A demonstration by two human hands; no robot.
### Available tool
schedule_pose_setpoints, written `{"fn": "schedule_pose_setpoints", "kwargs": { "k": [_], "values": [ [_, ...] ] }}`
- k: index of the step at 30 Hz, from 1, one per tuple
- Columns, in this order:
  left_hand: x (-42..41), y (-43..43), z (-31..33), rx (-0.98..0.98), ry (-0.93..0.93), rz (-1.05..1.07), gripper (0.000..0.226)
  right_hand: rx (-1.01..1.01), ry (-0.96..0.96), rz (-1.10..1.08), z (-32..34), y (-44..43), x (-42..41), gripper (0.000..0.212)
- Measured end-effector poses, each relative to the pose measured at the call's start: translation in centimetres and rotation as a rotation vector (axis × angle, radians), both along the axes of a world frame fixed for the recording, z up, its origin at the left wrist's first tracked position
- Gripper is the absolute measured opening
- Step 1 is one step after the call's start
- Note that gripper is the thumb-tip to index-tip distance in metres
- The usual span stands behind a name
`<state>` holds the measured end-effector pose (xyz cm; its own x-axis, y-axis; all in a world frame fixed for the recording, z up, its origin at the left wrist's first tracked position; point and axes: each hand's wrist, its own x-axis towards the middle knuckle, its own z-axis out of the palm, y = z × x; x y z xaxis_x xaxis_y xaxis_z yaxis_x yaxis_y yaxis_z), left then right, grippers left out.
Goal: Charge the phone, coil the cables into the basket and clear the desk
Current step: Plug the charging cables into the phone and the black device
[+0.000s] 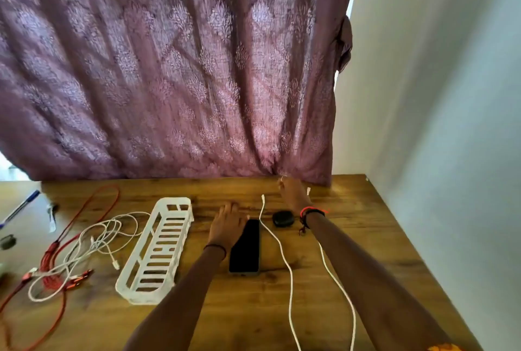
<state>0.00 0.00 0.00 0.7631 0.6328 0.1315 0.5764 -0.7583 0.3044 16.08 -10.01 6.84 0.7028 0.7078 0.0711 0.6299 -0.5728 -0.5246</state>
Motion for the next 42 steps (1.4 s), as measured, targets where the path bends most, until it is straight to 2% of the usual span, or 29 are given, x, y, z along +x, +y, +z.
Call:
{"fn": "schedule_pose_setpoints", "kwargs": {
  "k": [2,4,7,14,20,25,30,32,37,40,42],
  "values": [
    [-0.1,-0.4,-1.0,-0.169,0.073,0.081,0.063,-0.044,0.062,0.018,-1.0,0.5,-0.1,0.024],
    [-0.3,-0.7,-2.1,-0.292,0.156,0.168,0.084,-0.052,0.140,-0.001,-2.2,0.9,-0.4,0.024],
    [-0.2,-1.3,-2.6,-0.386,0.303,0.234,0.111,-0.035,0.162,-0.009,-4.0,1.9,-0.4,0.024],
    [1.1,-1.7,-2.3,-0.460,0.390,0.323,0.112,-0.033,0.146,-0.021,-5.8,4.7,0.3,0.022],
    [1.2,-0.8,-2.6,-0.594,0.331,0.380,0.116,-0.145,0.162,-0.060,-6.9,6.8,1.7,0.031],
    [0.8,-0.6,-3.3,-0.668,0.272,0.376,0.120,-0.123,0.250,-0.115,-7.8,7.8,2.5,0.040],
    [0.5,-0.5,-3.4,-0.724,0.200,0.401,0.114,-0.173,0.213,-0.112,-8.4,8.7,2.8,0.032],
    [0.2,0.1,-3.6,-0.778,0.115,0.357,0.099,-0.180,0.210,-0.129,-8.5,9.1,3.0,0.029],
    [-0.1,1.1,-3.3,-0.980,-0.134,0.268,0.044,-0.168,0.281,-0.163,-8.4,9.4,3.1,0.031],
    [-0.1,1.3,-3.1,-1.007,-0.175,0.245,0.039,-0.070,0.382,-0.227,-8.1,9.3,3.2,0.033],
    [-0.3,1.5,-3.2,-1.019,-0.183,0.238,0.037,0.030,0.462,-0.267,-7.8,9.2,3.0,0.025]
  ]
}}
